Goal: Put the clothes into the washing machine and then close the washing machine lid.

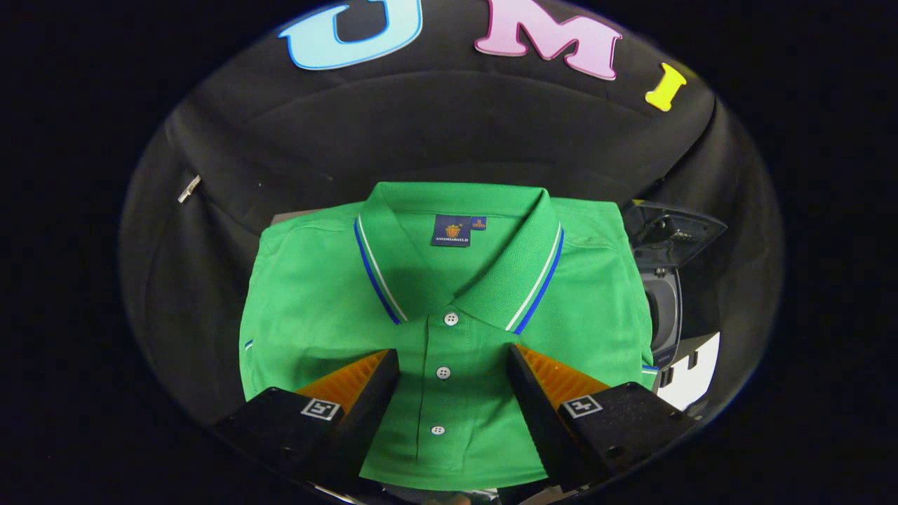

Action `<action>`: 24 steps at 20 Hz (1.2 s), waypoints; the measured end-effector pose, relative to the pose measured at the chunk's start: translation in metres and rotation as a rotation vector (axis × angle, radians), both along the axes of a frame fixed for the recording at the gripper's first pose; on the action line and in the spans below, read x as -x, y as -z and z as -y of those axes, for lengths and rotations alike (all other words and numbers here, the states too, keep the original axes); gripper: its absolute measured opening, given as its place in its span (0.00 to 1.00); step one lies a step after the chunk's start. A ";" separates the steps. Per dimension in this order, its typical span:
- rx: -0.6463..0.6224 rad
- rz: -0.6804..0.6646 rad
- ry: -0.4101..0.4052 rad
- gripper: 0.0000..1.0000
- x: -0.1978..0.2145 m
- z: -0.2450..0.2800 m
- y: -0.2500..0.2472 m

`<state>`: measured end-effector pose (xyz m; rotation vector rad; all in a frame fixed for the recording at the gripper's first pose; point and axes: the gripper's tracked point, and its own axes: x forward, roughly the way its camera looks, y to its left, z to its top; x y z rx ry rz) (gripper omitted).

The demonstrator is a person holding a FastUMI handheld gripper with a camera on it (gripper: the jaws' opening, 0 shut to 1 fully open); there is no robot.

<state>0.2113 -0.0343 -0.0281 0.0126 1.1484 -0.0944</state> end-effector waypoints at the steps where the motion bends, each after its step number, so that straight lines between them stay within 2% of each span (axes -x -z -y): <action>1: 0.001 -0.035 0.001 0.99 -0.001 0.002 0.000; 4: 0.006 -0.087 0.026 0.96 -0.003 0.005 0.002; 6: 0.003 -0.105 0.030 0.90 -0.003 0.005 0.002; 8: 0.009 -0.104 0.021 0.89 -0.009 0.009 -0.001; 10: 0.007 -0.095 0.031 0.69 -0.002 0.011 0.000; 11: 0.006 -0.088 0.039 0.65 -0.004 0.013 0.000; 13: -0.001 -0.085 0.046 0.48 -0.005 0.013 0.000; 18: 0.008 -0.048 0.048 0.49 -0.009 0.013 -0.003; 20: 0.019 -0.001 0.006 0.12 -0.014 0.012 -0.001; 24: 0.029 0.036 0.002 0.12 -0.016 0.012 -0.001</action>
